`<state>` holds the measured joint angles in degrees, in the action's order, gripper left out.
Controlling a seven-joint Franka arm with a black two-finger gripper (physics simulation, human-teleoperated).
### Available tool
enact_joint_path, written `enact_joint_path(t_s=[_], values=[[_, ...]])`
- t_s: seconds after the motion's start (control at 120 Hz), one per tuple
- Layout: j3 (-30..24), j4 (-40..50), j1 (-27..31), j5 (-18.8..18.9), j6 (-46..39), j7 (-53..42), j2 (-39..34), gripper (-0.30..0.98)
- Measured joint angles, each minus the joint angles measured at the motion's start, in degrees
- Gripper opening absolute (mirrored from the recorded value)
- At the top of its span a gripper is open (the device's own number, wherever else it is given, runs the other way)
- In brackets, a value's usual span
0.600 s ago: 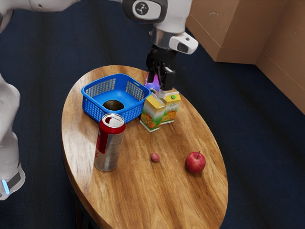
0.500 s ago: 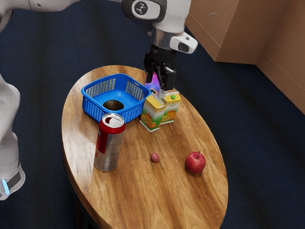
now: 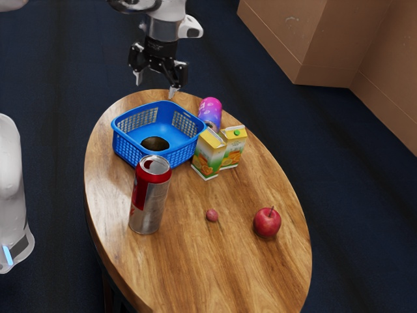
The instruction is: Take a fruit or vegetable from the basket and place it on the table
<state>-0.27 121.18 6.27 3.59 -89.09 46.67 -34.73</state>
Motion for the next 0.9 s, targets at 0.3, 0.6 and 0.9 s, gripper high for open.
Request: enact_joint_path(t_s=[0.3, 0.6, 0.9], values=[[-1.81, 6.17, 0.77, -0.85, -3.64, 1.13, -1.71, 0.69], [-1.77, 10.43, 5.14, -2.06, -5.52, -0.15, -3.31, 0.69], [-4.14, 9.82, 10.23, -2.00, -9.61, -7.84, 1.75, 0.69]])
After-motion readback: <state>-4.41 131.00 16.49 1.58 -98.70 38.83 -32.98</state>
